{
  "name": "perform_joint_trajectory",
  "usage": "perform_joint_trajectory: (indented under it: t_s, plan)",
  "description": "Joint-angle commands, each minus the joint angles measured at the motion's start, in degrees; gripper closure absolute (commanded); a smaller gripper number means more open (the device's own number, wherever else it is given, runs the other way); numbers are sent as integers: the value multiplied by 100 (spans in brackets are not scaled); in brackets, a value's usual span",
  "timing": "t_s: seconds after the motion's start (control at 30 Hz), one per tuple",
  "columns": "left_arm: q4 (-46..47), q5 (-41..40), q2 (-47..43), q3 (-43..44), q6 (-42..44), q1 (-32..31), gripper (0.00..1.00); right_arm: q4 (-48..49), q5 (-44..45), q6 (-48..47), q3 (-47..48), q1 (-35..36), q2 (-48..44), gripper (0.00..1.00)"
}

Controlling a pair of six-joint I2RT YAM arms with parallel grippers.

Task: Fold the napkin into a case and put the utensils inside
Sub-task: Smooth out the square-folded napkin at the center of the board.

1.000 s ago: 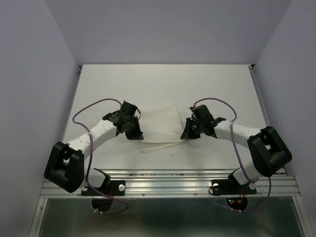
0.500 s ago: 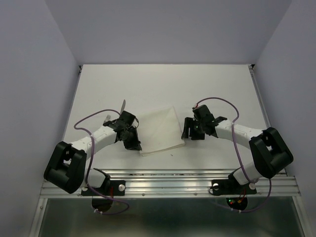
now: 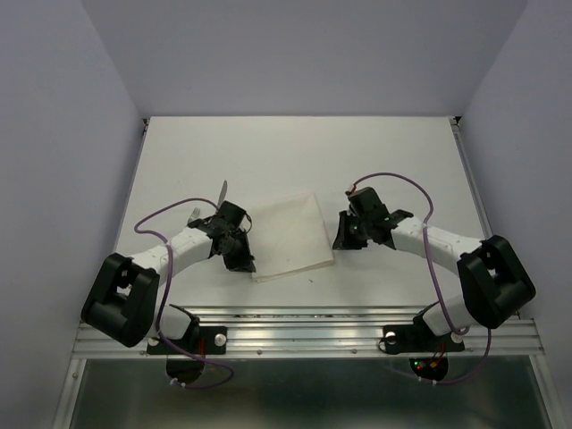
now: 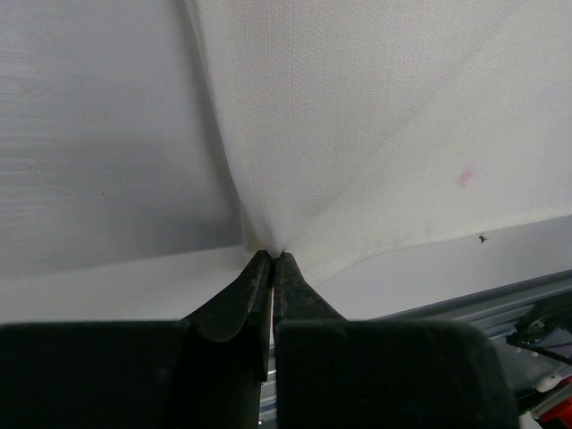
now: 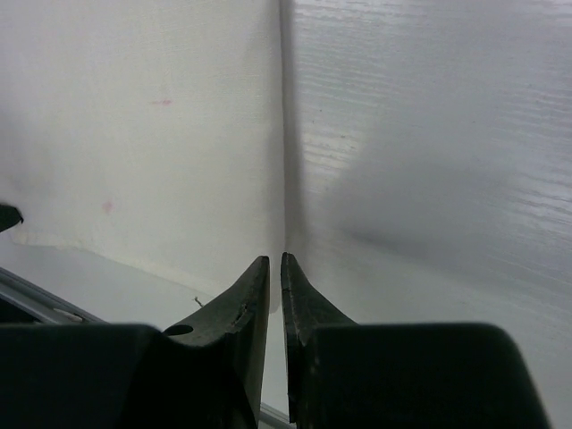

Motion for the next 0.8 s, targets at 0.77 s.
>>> perform_joint_trajectory:
  t_s: [0.77]
  plan:
    - [-314, -284, -195, 83, -109, 19, 100, 440, -440, -180, -65, 393, 1007, 87]
